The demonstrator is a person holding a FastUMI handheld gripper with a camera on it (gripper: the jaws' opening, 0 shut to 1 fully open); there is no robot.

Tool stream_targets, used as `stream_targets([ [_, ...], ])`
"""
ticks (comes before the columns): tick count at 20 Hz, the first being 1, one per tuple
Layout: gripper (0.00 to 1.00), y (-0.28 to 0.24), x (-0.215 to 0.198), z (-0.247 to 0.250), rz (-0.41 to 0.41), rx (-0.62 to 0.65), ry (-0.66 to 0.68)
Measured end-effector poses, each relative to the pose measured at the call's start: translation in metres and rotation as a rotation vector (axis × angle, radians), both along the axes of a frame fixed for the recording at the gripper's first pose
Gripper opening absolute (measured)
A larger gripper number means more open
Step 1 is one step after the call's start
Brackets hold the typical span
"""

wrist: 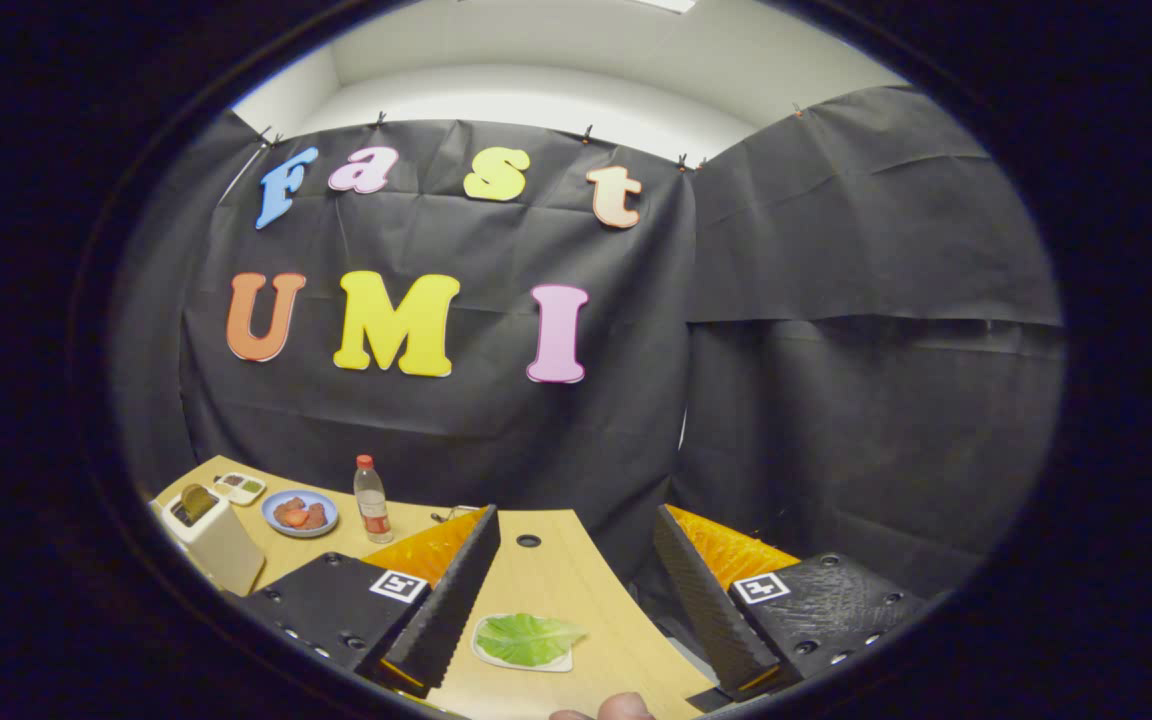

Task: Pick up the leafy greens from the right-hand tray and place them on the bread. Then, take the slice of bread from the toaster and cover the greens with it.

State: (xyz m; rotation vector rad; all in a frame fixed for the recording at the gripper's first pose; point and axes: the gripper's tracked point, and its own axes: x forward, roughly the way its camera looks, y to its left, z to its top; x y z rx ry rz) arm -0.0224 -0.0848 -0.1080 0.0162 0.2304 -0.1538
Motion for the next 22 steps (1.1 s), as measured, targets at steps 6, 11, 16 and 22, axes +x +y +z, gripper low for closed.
stream_targets([
  [6,0.95,-0.014,0.020,-0.088,0.081,0.015,0.162],
  [11,0.95,-0.022,0.045,-0.181,0.166,0.091,0.284],
  [16,0.95,-0.019,0.078,-0.281,0.210,0.150,0.399],
  [22,0.96,-0.010,0.100,-0.347,0.229,0.176,0.494],
])
